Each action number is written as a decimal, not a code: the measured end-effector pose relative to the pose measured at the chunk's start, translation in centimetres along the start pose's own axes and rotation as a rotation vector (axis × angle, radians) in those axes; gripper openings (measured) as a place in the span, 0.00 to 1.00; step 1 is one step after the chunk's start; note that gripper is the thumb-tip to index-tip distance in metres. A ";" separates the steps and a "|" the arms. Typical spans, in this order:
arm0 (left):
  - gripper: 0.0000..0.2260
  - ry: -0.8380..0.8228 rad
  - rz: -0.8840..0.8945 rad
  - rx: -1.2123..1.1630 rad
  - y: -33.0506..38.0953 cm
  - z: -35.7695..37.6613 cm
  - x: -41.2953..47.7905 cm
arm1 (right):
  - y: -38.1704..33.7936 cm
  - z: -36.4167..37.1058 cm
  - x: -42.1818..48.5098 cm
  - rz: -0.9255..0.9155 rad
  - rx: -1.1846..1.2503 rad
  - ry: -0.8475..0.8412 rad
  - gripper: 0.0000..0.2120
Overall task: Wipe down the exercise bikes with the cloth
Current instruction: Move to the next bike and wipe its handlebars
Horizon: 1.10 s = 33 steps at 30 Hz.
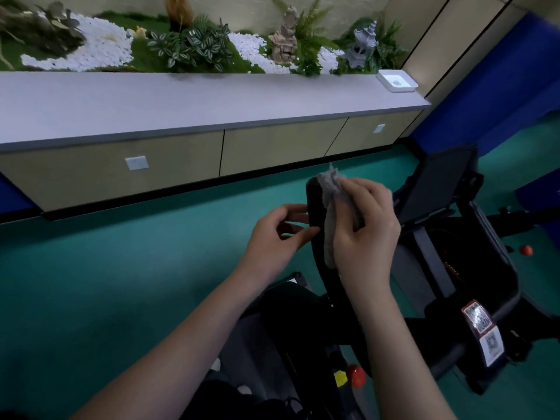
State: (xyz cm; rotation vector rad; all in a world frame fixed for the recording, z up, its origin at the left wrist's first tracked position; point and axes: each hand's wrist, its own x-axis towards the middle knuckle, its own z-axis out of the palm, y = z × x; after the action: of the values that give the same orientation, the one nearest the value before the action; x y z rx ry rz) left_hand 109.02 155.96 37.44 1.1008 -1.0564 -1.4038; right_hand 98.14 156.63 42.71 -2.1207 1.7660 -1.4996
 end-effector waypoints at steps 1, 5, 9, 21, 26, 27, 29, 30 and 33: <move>0.11 0.001 -0.013 0.003 -0.2 0.0 -0.1 | 0.4 -0.1 0.2 -0.028 0.002 -0.041 0.09; 0.08 -0.005 -0.029 -0.009 -1.0 0.2 -0.2 | 1.9 -1.9 -1.5 -0.077 0.038 -0.200 0.09; 0.07 0.051 -0.072 -0.050 -1.8 0.9 -1.0 | 2.0 -3.0 -0.4 -0.158 0.103 -0.306 0.08; 0.04 0.350 -0.091 -0.043 -3.7 4.8 -3.7 | 2.6 -4.4 4.2 -0.610 0.121 -0.771 0.07; 0.03 0.489 -0.071 -0.074 -4.0 5.9 -4.8 | -0.1 -1.9 8.5 -0.851 0.028 -0.791 0.08; 0.03 0.501 -0.070 -0.094 -4.1 6.1 -4.9 | -0.2 -1.1 9.0 -0.909 -0.030 -0.831 0.07; 0.04 0.504 -0.067 -0.122 -4.3 6.3 -4.9 | -0.2 0.1 9.7 -0.984 -0.121 -0.926 0.07; 0.05 0.505 -0.065 -0.133 -4.5 6.5 -4.9 | -0.2 0.5 9.9 -1.019 -0.153 -0.964 0.07; 0.09 0.528 -0.052 -0.187 -4.8 6.8 -4.6 | -0.6 1.4 9.7 -1.126 -0.228 -1.117 0.08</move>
State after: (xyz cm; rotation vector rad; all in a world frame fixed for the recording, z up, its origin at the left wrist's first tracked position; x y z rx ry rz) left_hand 101.77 161.33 34.46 1.2712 -0.5115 -1.1320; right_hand 98.63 148.73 48.58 -3.1759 0.3171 0.2025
